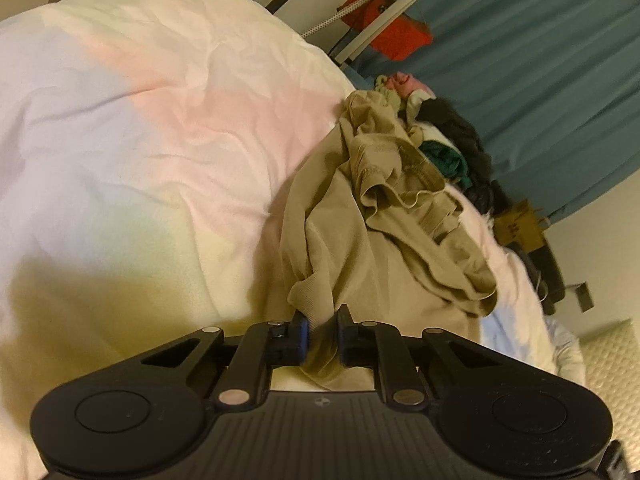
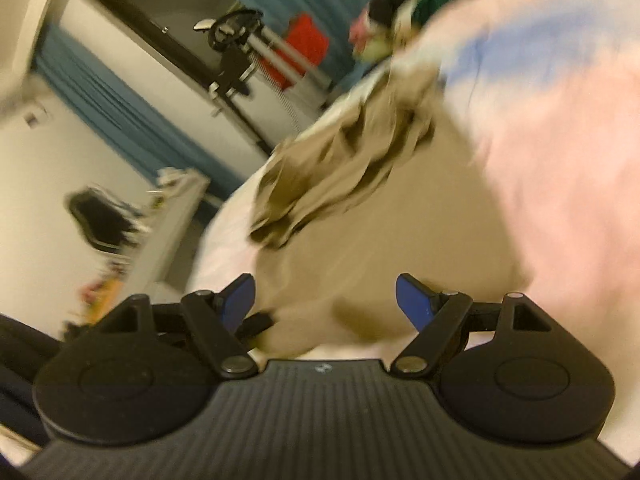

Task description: Fold clothes

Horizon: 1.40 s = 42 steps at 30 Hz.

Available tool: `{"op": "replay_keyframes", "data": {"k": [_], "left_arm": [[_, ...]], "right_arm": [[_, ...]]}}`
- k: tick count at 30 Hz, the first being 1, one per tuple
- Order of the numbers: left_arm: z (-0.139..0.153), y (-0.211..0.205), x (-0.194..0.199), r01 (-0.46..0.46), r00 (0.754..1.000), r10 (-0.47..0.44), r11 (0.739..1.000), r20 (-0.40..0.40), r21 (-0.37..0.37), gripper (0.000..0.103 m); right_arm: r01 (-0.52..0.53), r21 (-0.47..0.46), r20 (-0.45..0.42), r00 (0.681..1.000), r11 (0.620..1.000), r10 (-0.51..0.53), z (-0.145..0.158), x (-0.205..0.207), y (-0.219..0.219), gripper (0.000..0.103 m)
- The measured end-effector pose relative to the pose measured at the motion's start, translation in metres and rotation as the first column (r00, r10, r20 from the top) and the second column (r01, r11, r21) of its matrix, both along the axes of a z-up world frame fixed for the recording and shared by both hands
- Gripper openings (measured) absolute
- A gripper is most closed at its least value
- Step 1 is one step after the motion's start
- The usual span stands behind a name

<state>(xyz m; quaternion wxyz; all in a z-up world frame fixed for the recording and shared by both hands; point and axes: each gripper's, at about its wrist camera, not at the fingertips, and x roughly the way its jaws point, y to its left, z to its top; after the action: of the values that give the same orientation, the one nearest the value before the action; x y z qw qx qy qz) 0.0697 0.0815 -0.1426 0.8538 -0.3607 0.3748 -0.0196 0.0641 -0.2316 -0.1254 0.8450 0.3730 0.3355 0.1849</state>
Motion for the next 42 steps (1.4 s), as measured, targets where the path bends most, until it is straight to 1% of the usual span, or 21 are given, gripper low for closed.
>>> {"op": "replay_keyframes", "data": {"k": [3,6,10,12,14,16,17,19,20,22,23,26,27,28,29,30,32,33,35,39,42], "left_arm": [[0.002,0.002,-0.001,-0.004,1.000,0.004,1.000,0.010,-0.015,0.014],[0.002,0.003,-0.001,-0.001,1.000,0.001,1.000,0.011,-0.023,0.014],[-0.003,0.008,0.000,-0.008,1.000,0.008,0.999,-0.013,-0.050,0.014],[-0.005,0.010,0.000,-0.014,1.000,0.012,0.998,-0.028,-0.068,0.014],[-0.008,0.012,0.000,-0.021,0.999,0.017,0.996,-0.048,-0.083,0.016],[-0.012,0.013,0.000,-0.033,0.997,0.027,0.995,-0.073,-0.091,0.021],[-0.013,0.013,0.000,-0.041,0.996,0.033,0.995,-0.086,-0.091,0.027],[-0.017,0.014,0.000,-0.055,0.992,0.044,0.994,-0.116,-0.095,0.033],[-0.020,0.014,0.001,-0.061,0.991,0.048,0.993,-0.129,-0.099,0.040],[-0.024,0.016,0.002,-0.074,0.986,0.056,0.991,-0.156,-0.113,0.048],[-0.026,0.016,0.003,-0.077,0.985,0.056,0.989,-0.162,-0.124,0.050],[-0.030,0.014,0.008,-0.058,0.985,0.032,0.987,-0.168,-0.150,0.055],[-0.030,0.013,0.010,-0.053,0.986,0.026,0.987,-0.166,-0.155,0.055],[-0.030,0.013,0.011,-0.048,0.987,0.023,0.986,-0.162,-0.157,0.055],[-0.029,0.012,0.012,-0.044,0.987,0.019,0.986,-0.158,-0.160,0.051],[-0.029,0.011,0.014,-0.040,0.988,0.015,0.986,-0.153,-0.162,0.046],[-0.020,0.010,0.010,-0.029,0.994,0.011,0.987,-0.112,-0.160,0.030],[-0.015,0.009,0.008,-0.023,0.996,0.009,0.987,-0.087,-0.158,0.027],[-0.004,0.008,0.003,-0.010,0.999,0.005,0.988,-0.037,-0.154,0.016],[0.018,0.005,-0.006,0.013,0.998,-0.004,0.990,0.063,-0.143,0.013],[0.034,0.003,-0.013,0.030,0.990,-0.012,0.991,0.138,-0.134,0.012]], "right_arm": [[-0.026,0.135,-0.078,0.996,0.991,0.036,-0.018,0.004,0.003,0.080],[-0.051,0.205,-0.121,0.990,0.977,0.077,-0.033,0.010,0.008,0.080],[-0.052,0.171,-0.150,0.986,0.984,0.078,-0.045,0.018,0.016,0.081],[-0.019,0.185,-0.179,0.982,0.983,0.053,-0.054,0.020,0.016,0.079],[0.022,0.226,-0.198,0.980,0.974,0.024,-0.061,0.021,0.011,0.078],[0.071,0.266,-0.205,0.979,0.961,-0.015,-0.064,0.020,0.003,0.077],[0.096,0.282,-0.208,0.977,0.955,-0.036,-0.064,0.019,0.000,0.077],[0.160,0.277,-0.216,0.971,0.948,-0.101,-0.064,0.014,-0.009,0.077],[0.194,0.272,-0.222,0.966,0.943,-0.135,-0.064,0.012,-0.013,0.077],[0.262,0.262,-0.233,0.951,0.929,-0.203,-0.064,0.009,-0.022,0.075],[0.293,0.257,-0.241,0.942,0.921,-0.233,-0.065,0.008,-0.025,0.072],[0.349,0.264,-0.259,0.924,0.899,-0.282,-0.068,0.006,-0.033,0.070],[0.349,0.248,-0.262,0.922,0.903,-0.285,-0.068,0.007,-0.033,0.065],[0.350,0.233,-0.265,0.921,0.908,-0.287,-0.068,0.008,-0.033,0.060],[0.350,0.217,-0.267,0.919,0.911,-0.289,-0.069,0.010,-0.033,0.044],[0.351,0.204,-0.271,0.917,0.914,-0.292,-0.069,0.011,-0.034,0.032],[0.361,0.206,-0.286,0.911,0.909,-0.297,-0.072,0.013,-0.040,0.019],[0.361,0.213,-0.282,0.912,0.908,-0.297,-0.072,0.012,-0.042,0.016],[0.359,0.225,-0.269,0.916,0.906,-0.296,-0.069,0.009,-0.045,0.013],[0.322,0.229,-0.173,0.942,0.919,-0.287,-0.044,0.004,-0.044,0.012],[0.313,0.253,-0.122,0.949,0.915,-0.290,-0.026,0.001,-0.049,0.011]]}}
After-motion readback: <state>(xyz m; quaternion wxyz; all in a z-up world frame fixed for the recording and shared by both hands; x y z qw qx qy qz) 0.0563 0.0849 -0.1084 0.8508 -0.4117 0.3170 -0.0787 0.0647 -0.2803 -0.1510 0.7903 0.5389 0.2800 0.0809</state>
